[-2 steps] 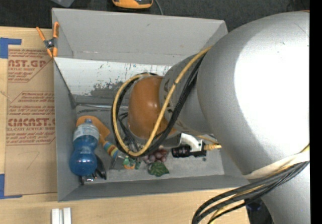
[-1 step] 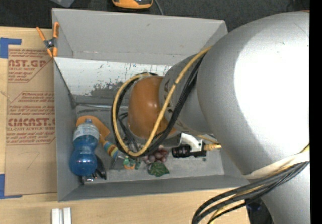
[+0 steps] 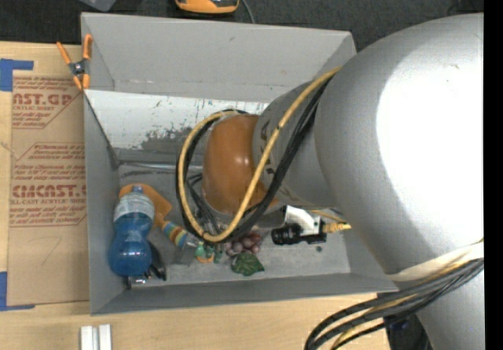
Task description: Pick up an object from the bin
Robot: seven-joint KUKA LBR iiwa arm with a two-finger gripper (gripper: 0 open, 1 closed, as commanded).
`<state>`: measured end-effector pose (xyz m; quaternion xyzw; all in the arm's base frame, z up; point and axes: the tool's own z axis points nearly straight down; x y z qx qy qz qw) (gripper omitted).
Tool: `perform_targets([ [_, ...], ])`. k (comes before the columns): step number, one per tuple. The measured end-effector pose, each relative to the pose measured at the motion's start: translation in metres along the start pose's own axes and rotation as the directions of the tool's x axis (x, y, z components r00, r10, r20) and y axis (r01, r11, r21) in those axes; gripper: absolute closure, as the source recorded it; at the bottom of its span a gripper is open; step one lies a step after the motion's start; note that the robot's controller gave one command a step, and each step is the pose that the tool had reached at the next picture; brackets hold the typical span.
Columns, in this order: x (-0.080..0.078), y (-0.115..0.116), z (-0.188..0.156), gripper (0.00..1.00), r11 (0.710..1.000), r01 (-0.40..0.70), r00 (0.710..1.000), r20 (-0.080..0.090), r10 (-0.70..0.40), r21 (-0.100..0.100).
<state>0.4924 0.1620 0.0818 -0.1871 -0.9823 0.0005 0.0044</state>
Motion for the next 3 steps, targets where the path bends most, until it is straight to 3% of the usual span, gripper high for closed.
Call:
perform_targets([
  [1,0.002,-0.001,-0.047,1.00,1.000,0.000,1.000,-0.005,0.000,0.005],
  [2,0.000,0.000,-0.072,1.00,1.000,0.000,1.000,0.000,0.000,0.001],
  [3,0.001,-0.001,-0.076,1.00,1.000,0.000,1.000,-0.002,0.000,0.003],
])
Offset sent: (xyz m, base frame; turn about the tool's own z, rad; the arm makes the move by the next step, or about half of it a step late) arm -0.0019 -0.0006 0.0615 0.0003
